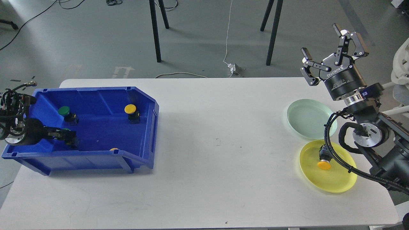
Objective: Pass button and place on color plate
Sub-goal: 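Lower the left gripper into the bin and grasp a green-topped button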
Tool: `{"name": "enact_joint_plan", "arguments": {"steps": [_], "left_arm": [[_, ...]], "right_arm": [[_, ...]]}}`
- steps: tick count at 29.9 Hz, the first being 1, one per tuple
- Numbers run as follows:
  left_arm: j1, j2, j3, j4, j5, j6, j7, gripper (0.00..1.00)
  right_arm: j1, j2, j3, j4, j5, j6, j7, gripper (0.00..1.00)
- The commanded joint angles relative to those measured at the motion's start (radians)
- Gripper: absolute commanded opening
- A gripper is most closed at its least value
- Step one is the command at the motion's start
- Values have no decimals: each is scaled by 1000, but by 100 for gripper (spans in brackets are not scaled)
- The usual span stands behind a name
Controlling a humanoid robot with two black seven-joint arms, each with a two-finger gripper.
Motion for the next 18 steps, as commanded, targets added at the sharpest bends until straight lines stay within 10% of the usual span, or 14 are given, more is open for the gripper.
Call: {"name": "enact_joint_plan", "arguments": {"steps": [1, 18], "left_arm": [[2, -11, -1, 23, 1, 3, 0, 64], [5, -28, 1, 34, 2, 3, 0, 54]], "right_arm": [[0, 0, 0, 0, 0, 0, 0, 96], [-9, 0, 1, 0, 0, 0, 0, 96]]}}
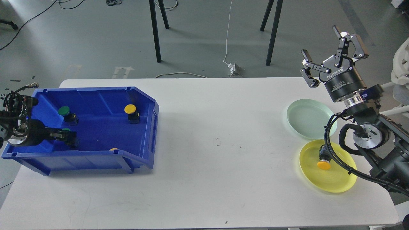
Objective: Pass button and place on color plate
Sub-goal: 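Lower the left gripper into the bin and grasp a green-topped button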
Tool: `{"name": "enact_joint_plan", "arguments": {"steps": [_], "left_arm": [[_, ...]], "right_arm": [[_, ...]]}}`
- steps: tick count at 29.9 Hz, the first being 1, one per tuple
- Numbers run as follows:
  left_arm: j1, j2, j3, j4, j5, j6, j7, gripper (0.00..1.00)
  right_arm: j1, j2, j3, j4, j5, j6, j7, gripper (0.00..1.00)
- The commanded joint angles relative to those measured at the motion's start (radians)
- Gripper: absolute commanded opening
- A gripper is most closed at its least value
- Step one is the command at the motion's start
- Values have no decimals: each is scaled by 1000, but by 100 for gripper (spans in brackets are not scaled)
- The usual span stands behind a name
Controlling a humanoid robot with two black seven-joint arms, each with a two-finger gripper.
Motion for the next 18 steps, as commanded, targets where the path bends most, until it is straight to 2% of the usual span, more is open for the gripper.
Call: {"name": "enact_joint_plan", "arguments": {"steps": [1, 8, 14, 18], "left_arm": [[0, -2, 0, 0, 1, 0, 0, 53], [5, -3, 0, 1, 0, 1, 0, 43], [5, -3, 0, 1, 0, 3, 0, 19], [5, -2, 0, 3, 0, 3, 0, 16]], "right_arm": [[0, 0, 0, 0, 0, 0, 0, 96], [-6, 0, 1, 0, 0, 0, 0, 96], [-9, 0, 3, 1, 0, 0, 0, 96], [-11, 0, 3, 0, 0, 0, 0, 96]]}}
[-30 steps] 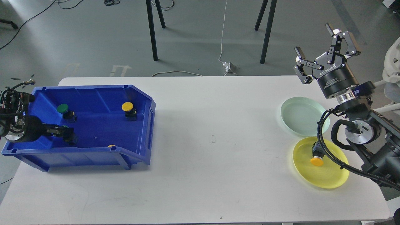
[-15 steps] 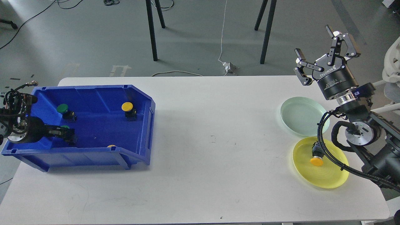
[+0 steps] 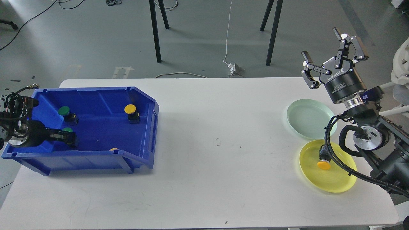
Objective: Pass button and place on color plate
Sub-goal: 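Lower the left gripper into the bin and grasp a green-topped button, then lift the green button and move it toward the right gripper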
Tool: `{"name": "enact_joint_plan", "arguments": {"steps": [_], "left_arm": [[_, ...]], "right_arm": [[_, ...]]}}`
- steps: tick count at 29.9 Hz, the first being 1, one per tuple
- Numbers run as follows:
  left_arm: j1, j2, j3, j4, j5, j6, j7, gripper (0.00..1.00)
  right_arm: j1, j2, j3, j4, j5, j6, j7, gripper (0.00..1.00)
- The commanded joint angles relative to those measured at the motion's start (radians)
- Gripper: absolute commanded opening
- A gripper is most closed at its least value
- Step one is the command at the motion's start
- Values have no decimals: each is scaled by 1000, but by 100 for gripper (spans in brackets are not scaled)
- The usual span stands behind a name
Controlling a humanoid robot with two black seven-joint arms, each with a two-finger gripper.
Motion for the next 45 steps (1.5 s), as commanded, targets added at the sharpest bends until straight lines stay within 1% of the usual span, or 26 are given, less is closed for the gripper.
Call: {"name": "enact_joint_plan", "arguments": {"steps": [1, 5, 10, 13, 17, 20, 24, 27, 30, 33, 35, 37, 42, 45], "left_arm": [[0, 2, 0, 0, 0, 0, 0, 16], [-3, 3, -2, -1, 0, -2, 0, 16], [-20, 5, -8, -33, -17, -18, 0, 14], [-25, 12, -17, -72, -54, -29, 0, 14], [-70, 50, -17, -159, -118, -42, 0, 14], [-93, 103, -25, -236, -135, -42, 0, 14], [-121, 193, -81, -403, -228, -42, 0, 14], [-121, 253, -162, -532, -320, -42, 0, 14], [-120, 262, -256, -651, -425, -42, 0, 14], [-115, 224, -311, -711, -593, -42, 0, 14], [-117, 146, -314, -713, -743, -42, 0, 14], [-114, 68, -310, -713, -846, -42, 0, 14], [-94, -127, -310, -702, -908, -42, 0, 14], [-84, -219, -304, -673, -925, -42, 0, 14]], "right_arm": [[-2, 0, 0, 0, 0, 0, 0, 96], [-2, 0, 2, 0, 0, 0, 0, 96], [-2, 2, 3, 0, 0, 0, 0, 96], [-2, 2, 3, -2, 0, 0, 0, 96], [-2, 2, 3, -2, 0, 0, 0, 96], [-2, 2, 5, -2, 0, 0, 0, 96], [0, 2, 5, -2, 0, 0, 0, 96], [0, 2, 5, -2, 0, 0, 0, 96], [0, 2, 5, 0, 0, 0, 0, 96], [0, -6, 0, 12, 0, 18, 0, 96], [-2, -27, -1, 34, -3, 51, 0, 96], [-3, -54, -5, 55, -9, 51, 0, 96], [-8, -139, -11, 115, -25, 51, 0, 96], [-8, -170, -20, 176, -115, 51, 0, 96]]}}
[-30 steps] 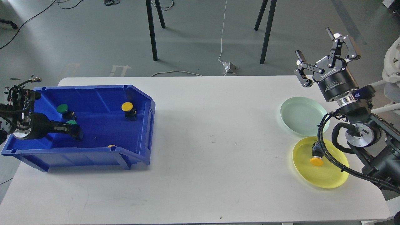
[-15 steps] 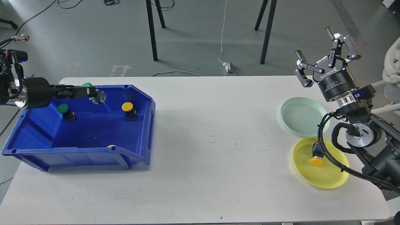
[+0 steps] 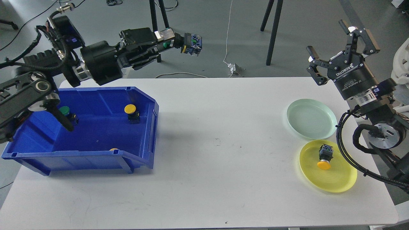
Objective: Pass button and place on color plate
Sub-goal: 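Lift the green button and move it toward the right gripper, then grasp the green button with the right gripper and release the left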
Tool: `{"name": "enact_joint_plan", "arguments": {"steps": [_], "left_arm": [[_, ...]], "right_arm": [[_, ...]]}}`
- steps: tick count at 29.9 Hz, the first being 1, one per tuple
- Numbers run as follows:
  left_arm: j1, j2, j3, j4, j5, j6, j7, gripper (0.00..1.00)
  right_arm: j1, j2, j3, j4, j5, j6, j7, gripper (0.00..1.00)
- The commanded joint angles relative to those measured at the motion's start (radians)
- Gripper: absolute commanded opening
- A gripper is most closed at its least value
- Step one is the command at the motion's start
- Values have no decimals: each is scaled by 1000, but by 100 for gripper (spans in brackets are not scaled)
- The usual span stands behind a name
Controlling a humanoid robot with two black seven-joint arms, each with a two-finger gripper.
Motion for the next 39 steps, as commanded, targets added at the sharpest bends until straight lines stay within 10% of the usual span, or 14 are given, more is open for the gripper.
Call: {"name": "enact_joint_plan", "arguments": {"steps": [1, 25, 39], "left_arm": [[13, -116, 8, 45, -18, 0, 0, 13], [73, -243, 8, 126, -52, 0, 0, 15], [73, -243, 8, 126, -52, 0, 0, 15]], "right_arm": [[0, -31, -20, 67, -115, 0, 0, 96], [173, 78, -329, 115, -334, 0, 0, 93], [171, 120, -327, 116, -323, 0, 0, 68]]}}
